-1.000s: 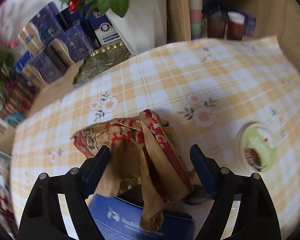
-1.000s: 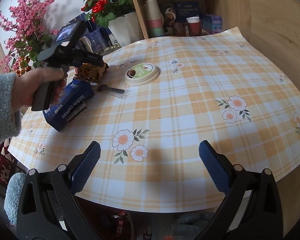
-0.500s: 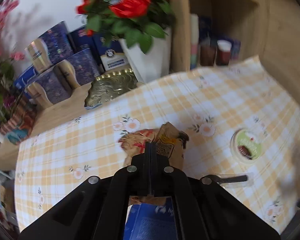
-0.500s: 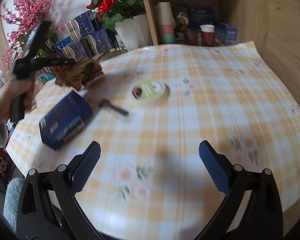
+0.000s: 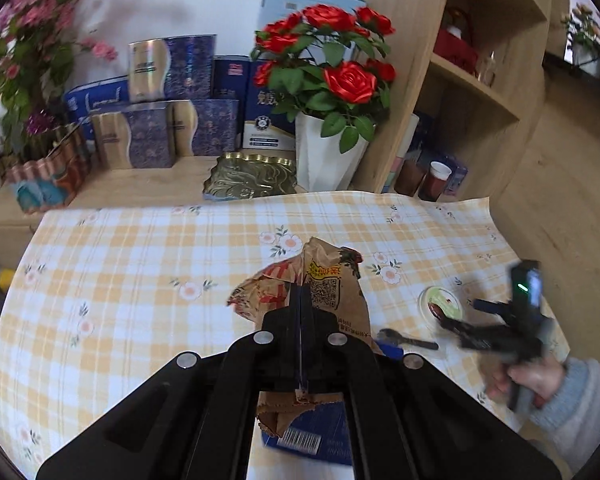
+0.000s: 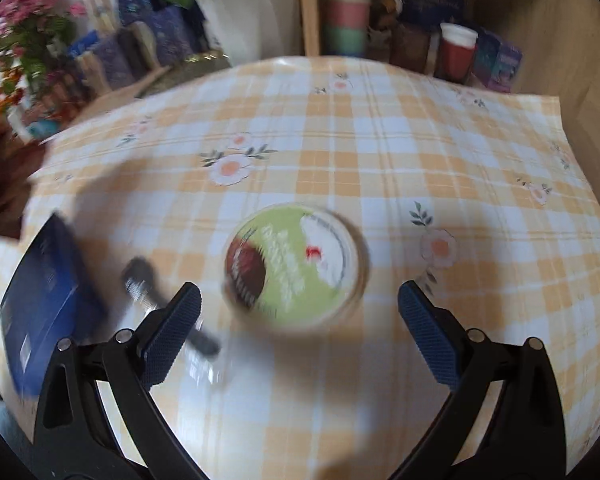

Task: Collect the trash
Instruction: 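Grasp the YEAH YOGURT cup lid with the right tool, then carry the paper bag over the bin and open the left tool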

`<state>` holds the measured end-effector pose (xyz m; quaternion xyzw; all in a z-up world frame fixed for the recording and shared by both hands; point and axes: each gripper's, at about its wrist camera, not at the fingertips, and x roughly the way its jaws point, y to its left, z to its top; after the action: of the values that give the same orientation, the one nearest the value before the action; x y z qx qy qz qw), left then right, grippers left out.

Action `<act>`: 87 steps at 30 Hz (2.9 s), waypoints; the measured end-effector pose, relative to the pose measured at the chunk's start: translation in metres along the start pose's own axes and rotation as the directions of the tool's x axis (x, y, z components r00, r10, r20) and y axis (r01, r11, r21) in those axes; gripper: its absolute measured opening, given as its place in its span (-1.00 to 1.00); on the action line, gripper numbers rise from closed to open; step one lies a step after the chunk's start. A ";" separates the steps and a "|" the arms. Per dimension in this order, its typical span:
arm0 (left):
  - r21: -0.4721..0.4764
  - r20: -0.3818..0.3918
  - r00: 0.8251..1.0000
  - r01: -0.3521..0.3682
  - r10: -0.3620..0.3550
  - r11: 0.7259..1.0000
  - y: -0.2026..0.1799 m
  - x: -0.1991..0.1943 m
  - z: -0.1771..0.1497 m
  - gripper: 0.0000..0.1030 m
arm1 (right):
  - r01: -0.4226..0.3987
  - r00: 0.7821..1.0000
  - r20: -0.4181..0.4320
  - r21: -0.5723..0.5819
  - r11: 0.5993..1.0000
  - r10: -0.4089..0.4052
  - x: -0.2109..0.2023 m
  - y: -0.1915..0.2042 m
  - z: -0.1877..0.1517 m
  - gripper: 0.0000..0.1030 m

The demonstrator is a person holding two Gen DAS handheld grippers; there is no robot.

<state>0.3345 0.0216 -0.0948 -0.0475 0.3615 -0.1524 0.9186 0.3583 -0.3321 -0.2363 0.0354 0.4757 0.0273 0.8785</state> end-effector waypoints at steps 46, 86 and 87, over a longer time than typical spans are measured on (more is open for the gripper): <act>0.081 -0.179 0.945 0.290 -0.272 0.954 -0.079 -0.140 -0.177 -0.99 | -0.166 0.966 0.202 0.019 0.986 0.159 -0.219 0.067 -0.202 0.64; 0.117 -0.510 0.808 0.406 -0.296 0.907 -0.126 -0.100 -0.277 -0.99 | -0.207 0.958 0.217 0.073 0.976 0.187 -0.239 0.055 -0.223 0.64; 0.109 -0.516 0.804 0.403 -0.294 0.909 -0.124 -0.095 -0.277 -0.99 | -0.207 0.958 0.216 0.073 0.976 0.188 -0.238 0.055 -0.223 0.64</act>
<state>0.0497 -0.0601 -0.2117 0.0254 0.5481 -0.3641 0.7526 0.0403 -0.2885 -0.1542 0.1268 0.3762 0.0885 0.9135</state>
